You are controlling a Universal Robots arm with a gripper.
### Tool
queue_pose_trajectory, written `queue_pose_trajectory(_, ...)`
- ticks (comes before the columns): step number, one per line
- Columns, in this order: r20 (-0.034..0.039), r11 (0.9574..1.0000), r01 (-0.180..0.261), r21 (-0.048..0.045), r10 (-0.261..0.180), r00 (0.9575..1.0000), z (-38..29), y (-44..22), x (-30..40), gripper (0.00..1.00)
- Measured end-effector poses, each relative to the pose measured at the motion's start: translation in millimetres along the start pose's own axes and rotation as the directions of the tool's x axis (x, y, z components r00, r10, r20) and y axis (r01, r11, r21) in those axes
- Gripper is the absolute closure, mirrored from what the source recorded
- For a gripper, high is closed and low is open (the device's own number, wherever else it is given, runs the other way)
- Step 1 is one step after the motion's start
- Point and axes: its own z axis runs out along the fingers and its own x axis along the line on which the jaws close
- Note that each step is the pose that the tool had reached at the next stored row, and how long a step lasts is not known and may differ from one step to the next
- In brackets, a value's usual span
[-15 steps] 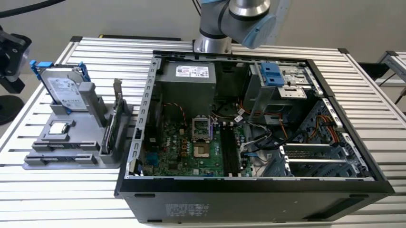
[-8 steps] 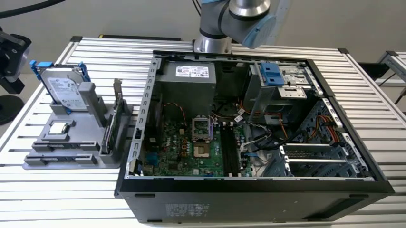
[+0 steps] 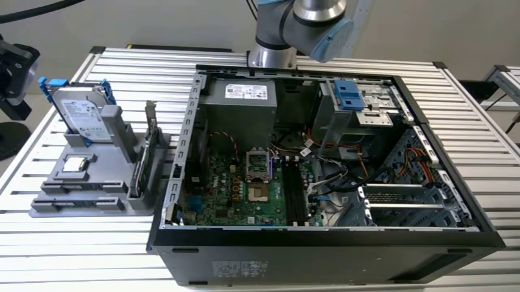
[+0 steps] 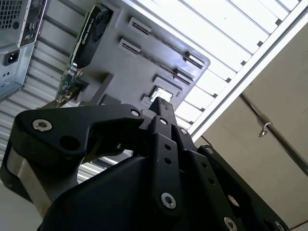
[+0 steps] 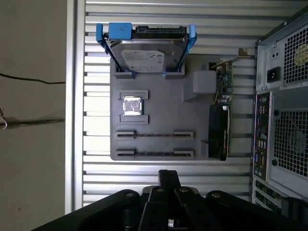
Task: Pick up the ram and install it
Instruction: 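Pick up the ram and move it above insertion slot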
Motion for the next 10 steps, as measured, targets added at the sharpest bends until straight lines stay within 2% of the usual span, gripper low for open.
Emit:
queue_pose_trajectory(5,0.0029,0.9982,-0.059,0.0009,0.059,0.9982,0.1,0.0,0.0,1.00)
queue_pose_trajectory(10,0.0066,0.9910,-0.134,0.0019,0.134,0.9910,0.2,0.0,0.0,1.00)
